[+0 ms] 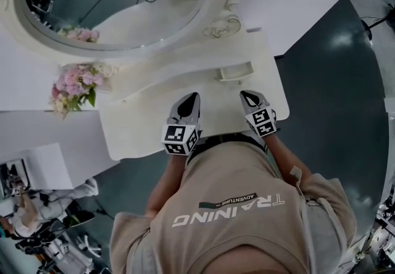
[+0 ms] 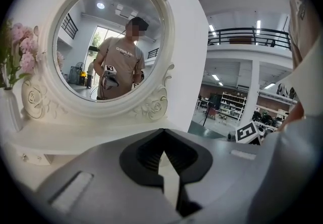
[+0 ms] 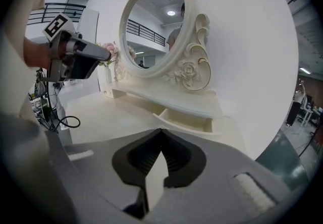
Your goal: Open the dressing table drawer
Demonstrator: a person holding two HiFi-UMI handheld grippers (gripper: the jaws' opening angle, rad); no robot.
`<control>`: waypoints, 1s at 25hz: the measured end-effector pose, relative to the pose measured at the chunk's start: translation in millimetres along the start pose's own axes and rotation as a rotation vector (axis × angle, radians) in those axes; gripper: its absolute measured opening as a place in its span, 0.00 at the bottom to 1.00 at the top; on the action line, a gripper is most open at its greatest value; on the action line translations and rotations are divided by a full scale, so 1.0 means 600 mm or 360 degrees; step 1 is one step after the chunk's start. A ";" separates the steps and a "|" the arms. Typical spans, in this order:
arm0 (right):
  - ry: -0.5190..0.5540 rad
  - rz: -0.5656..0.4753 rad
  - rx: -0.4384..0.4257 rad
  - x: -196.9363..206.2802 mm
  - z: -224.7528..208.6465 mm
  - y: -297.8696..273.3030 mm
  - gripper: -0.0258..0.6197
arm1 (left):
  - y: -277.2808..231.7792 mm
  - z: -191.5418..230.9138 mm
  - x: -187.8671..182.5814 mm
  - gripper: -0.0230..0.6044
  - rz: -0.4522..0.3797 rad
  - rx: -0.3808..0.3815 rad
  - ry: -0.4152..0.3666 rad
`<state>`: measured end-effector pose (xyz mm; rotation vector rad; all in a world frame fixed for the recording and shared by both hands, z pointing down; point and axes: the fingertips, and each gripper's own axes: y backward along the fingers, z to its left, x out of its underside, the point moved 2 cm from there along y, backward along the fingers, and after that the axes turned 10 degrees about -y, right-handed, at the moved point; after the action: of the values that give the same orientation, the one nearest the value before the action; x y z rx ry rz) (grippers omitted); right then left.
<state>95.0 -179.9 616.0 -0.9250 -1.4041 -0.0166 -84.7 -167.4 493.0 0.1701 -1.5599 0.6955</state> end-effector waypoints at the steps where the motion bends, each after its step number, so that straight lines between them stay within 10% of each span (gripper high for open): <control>1: -0.0002 -0.0009 -0.0011 -0.006 0.003 0.005 0.04 | 0.000 -0.002 -0.004 0.07 -0.0005 0.0010 -0.0003; 25: 0.0109 -0.0554 -0.0159 -0.318 0.057 0.139 0.04 | 0.018 0.039 -0.201 0.07 -0.0238 -0.0081 -0.0137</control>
<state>67.1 -201.3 408.0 -0.7443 -1.4951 -0.3797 -93.9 -206.5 376.7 0.2792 -1.6274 0.5368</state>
